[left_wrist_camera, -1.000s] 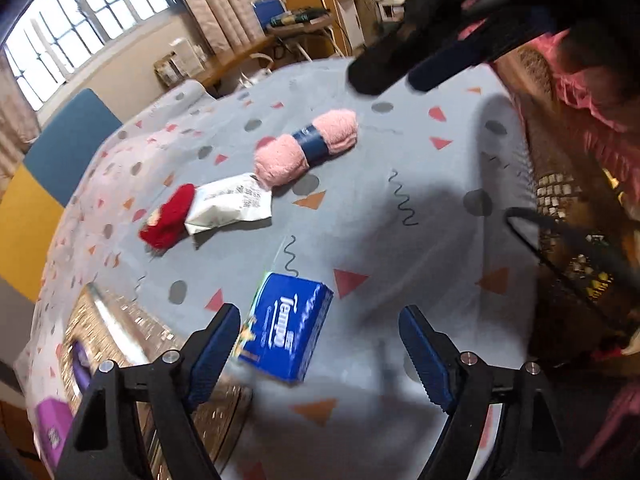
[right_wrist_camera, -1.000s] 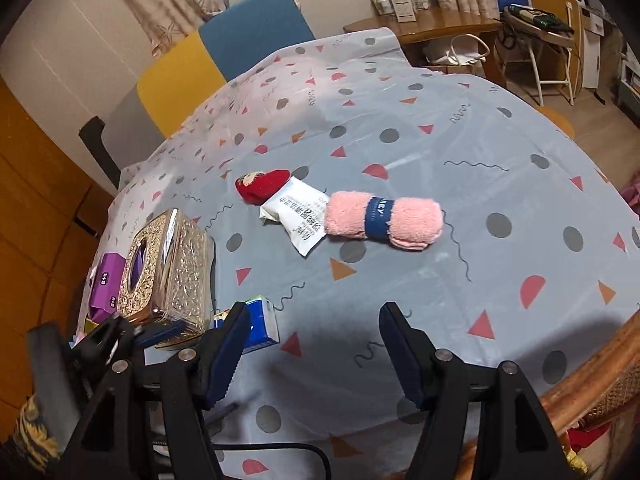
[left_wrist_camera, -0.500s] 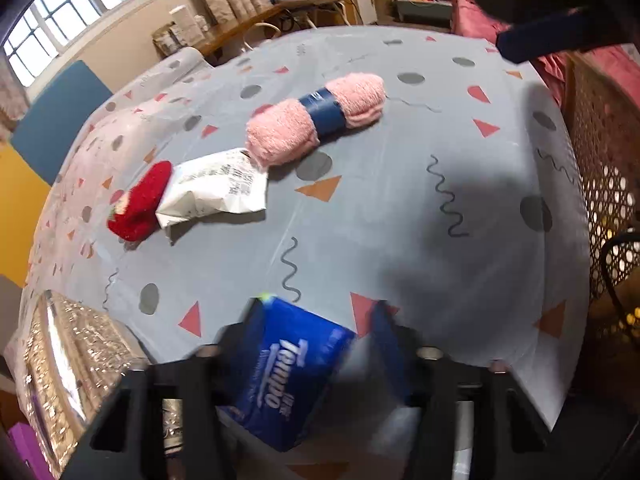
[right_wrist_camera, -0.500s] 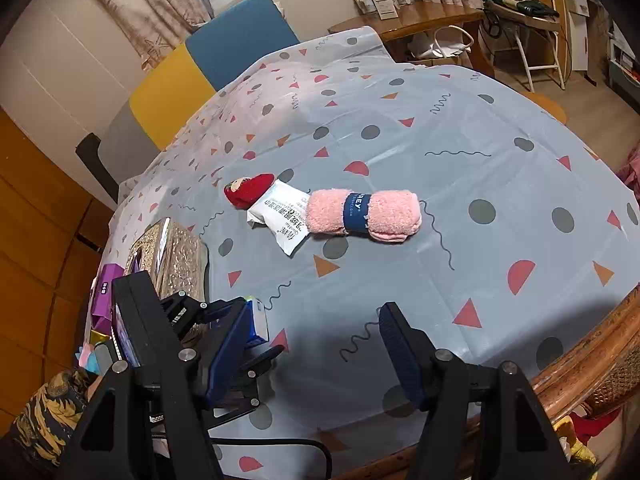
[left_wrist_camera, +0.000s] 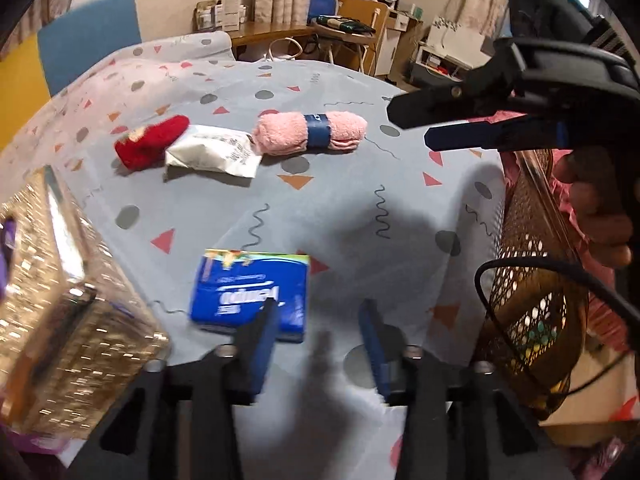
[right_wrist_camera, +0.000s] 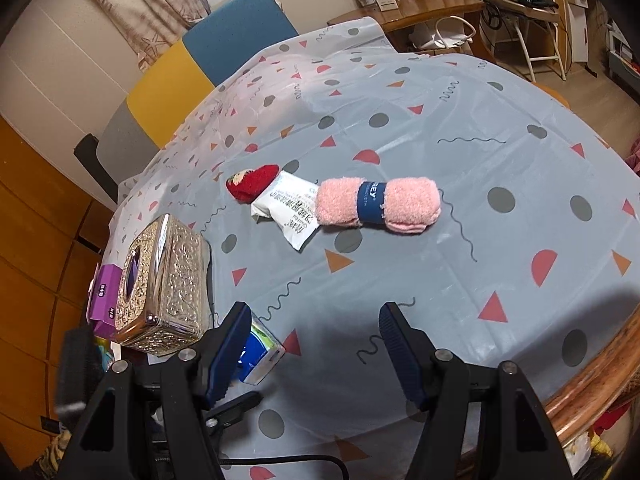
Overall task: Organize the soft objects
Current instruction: 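Reach the left tool toward the blue Tempo tissue pack, then lower the left tool around the Tempo pack and close on it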
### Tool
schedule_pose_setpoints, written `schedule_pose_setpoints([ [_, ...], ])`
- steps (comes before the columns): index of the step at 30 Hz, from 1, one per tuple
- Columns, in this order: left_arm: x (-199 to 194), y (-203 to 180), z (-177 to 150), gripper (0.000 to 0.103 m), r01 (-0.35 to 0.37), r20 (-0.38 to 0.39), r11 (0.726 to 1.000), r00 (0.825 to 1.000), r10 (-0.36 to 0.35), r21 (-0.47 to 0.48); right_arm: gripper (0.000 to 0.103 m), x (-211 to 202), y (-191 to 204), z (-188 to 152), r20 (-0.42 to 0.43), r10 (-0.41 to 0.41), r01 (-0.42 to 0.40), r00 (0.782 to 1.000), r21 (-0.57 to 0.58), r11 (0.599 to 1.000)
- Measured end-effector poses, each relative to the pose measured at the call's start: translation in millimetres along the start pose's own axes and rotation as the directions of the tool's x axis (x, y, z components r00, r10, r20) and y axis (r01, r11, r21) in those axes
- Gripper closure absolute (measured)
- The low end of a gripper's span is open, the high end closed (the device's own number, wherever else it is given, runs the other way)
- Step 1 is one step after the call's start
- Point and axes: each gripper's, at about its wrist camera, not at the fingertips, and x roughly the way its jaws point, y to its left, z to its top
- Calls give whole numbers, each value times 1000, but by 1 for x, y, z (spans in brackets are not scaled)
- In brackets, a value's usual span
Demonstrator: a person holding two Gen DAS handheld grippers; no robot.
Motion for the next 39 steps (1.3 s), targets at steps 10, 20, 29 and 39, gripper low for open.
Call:
schedule_pose_setpoints([
  [10,5,17,7,44,32,-119,995,992,-42,-91,36,-2,8,-2,0,9,-9,1000,-27,1000],
  [20,2,18,-10,29,44,-62,965,996,-62,-259,36,51,51,19,-186,-131,76,974,-274,959],
  [29,3,29,-14,17,69,-35,950,996,-83,-303,36,130,88,3,-479,-137,-70,867,-390,918],
  [39,32,27,20,13,80,-32,925,995,-99,-371,36,73,34,26,-367,151,-208,918,-119,971],
])
